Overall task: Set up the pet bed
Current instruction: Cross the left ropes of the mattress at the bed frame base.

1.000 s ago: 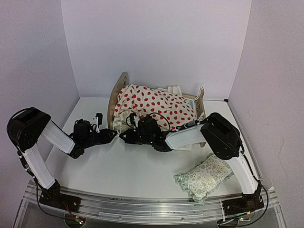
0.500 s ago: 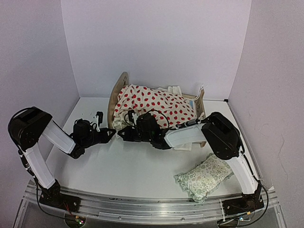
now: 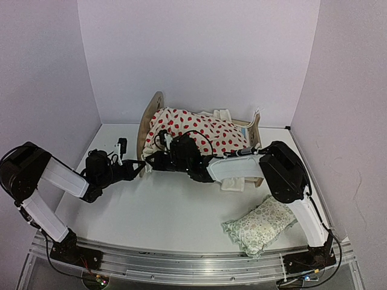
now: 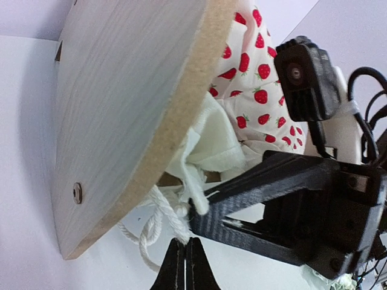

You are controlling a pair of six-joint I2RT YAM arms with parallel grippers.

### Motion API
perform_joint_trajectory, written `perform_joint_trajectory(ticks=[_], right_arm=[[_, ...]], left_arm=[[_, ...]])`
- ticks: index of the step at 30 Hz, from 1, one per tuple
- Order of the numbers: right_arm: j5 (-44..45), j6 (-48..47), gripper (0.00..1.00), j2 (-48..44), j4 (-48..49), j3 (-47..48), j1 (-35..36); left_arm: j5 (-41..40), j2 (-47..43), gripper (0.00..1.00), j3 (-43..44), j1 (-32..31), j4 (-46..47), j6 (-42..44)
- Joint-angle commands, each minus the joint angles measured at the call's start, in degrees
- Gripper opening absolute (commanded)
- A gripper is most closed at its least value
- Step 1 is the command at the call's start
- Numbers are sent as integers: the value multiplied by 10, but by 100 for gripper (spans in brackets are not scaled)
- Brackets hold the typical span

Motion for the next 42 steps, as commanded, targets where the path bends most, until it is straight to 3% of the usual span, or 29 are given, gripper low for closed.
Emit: perform_joint_trajectory(ticks=[1,17,27,39,40,41,42], right_arm=[[3,-8,0,18,-15,10,-7],[-160,-49,0,38,-18,41,-11],[-222,20,0,47,98,1,-46],[-242,82,0,77,160,14,-63],[-242,83,0,79,161,14,-63],[-242,84,0,79,161,14,-63],[-242,83,0,79,161,14,-63]], left_arm=[[25,-51,0,-15,-1,2,-1],[84,-60,1,41,-2,-79,29],[110,-30,11,111,-1,-161,47],[64,-37,55,131,-1,-194,19],[58,-39,66,134,-1,-202,18],[53,-43,87,137,-1,-209,18],[45,-48,97,140,-2,-218,18]])
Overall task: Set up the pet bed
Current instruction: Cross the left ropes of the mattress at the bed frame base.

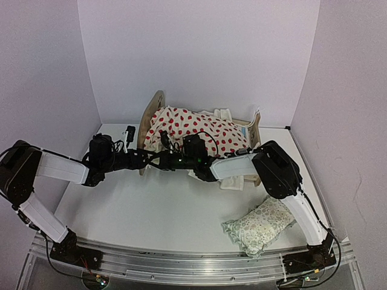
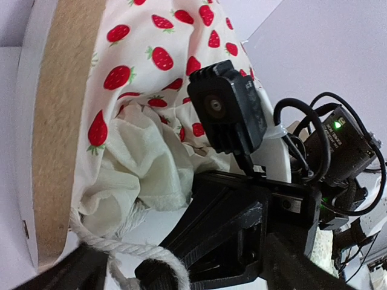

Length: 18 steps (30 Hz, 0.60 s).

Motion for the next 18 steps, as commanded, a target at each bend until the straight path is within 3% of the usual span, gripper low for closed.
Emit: perform_joint_trajectory(ticks=[1,11,18], right_arm=[[-3,19,0,22,19,9,-11],[-6,37,0,43,26,34,-11],[-5,42,0,44,26,38,-11]], left_arm=[[-37,-27,99,26,0,-57,-6],[-111,-88,99,30,-1,-125,4],[-148,-142,99,12,0,-166,100]])
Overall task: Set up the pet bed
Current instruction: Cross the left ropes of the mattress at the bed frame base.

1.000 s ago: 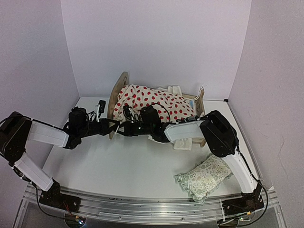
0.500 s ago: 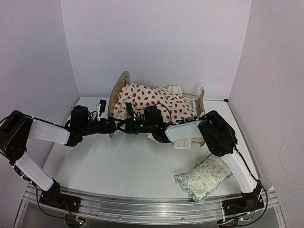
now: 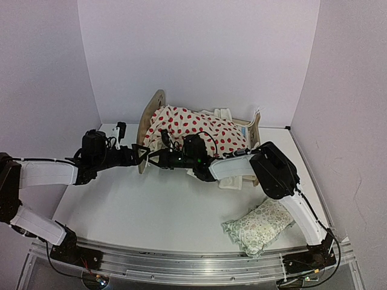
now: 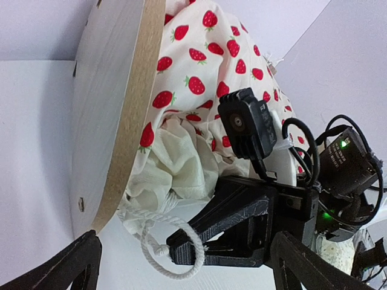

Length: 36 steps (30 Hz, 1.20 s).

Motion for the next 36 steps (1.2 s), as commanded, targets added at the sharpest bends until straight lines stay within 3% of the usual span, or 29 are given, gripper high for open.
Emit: perform_joint_trajectory(ticks=[1,7,20,24,28,36], right_arm=[[1,13,0,21,-6,15,-7],[4,16,0,23,-6,16,-8],[3,25,0,28,-6,30,-8],[1,28,0,32,-6,34,-9],[1,31,0,36,-5,39,-11],[-5,33,0,36,-5,42,-12]], left_arm=[[-35,-38,99,-2,0,-17,96],[-77,-45,81,-39,1,-2,195],[-30,2,81,-53,3,38,374],[-36,2,65,-76,3,78,440],[-38,17,75,-85,3,114,473],[-43,42,69,-80,4,151,498]])
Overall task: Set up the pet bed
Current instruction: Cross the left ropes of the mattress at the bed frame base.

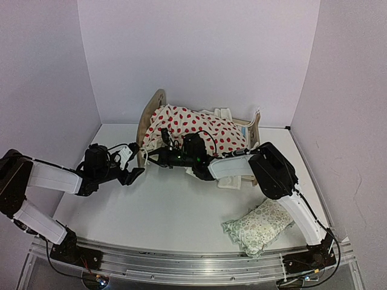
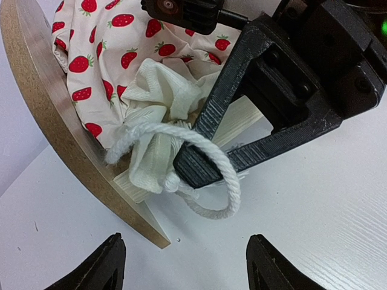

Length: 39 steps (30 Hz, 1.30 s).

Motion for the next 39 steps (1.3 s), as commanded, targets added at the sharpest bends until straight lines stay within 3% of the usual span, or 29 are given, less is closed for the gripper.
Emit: perform_joint_trajectory(ticks=[1,8,12,15,31,39], right_arm=[[-3,6,0,22,-6,16,-9],[-10,15,0,23,-8,23,-9],[-10,13,0,20,-8,23,-9],[-10,15,0,24,-8,29,-9],[-17,18,0,26,-8,33,-10],[-17,18,0,28,-8,34,-11]], left_arm=[[-2,-9,69,2,4,52,32],[-14,-62,70,-12,5,25,65],[-16,-35,68,-4,5,46,70],[-29,-15,58,1,5,58,83],[-10,70,54,21,5,162,62],[-9,69,50,12,5,182,57]])
